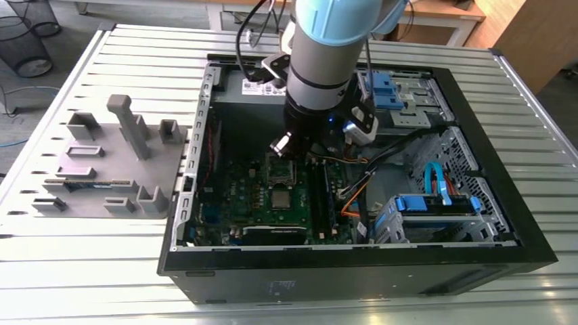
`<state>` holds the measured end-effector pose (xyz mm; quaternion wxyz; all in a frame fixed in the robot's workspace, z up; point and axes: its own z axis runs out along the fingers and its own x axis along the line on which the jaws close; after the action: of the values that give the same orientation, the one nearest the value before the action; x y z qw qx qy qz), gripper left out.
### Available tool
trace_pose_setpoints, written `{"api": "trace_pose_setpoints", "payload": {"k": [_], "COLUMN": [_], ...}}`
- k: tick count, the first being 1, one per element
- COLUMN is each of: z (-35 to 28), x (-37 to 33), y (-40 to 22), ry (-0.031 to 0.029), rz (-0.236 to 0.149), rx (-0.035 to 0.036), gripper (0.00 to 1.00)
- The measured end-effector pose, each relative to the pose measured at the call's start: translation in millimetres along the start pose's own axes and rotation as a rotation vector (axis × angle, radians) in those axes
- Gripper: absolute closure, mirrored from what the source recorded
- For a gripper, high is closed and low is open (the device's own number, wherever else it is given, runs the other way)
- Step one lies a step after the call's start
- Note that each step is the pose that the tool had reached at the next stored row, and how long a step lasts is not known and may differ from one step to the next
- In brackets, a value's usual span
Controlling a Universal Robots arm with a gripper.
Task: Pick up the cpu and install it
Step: 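Close the cpu cover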
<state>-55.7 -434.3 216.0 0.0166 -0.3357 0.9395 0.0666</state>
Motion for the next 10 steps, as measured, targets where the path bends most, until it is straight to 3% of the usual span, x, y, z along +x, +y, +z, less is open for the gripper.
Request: {"api": "trace_pose_setpoints", "payload": {"k": [10], "z": [-9.2], "x": [-0.5], "y": [0.3], "ry": [0.0000], "rz": [0.000], "rx": [0.0000], "gripper": [0.89]}}
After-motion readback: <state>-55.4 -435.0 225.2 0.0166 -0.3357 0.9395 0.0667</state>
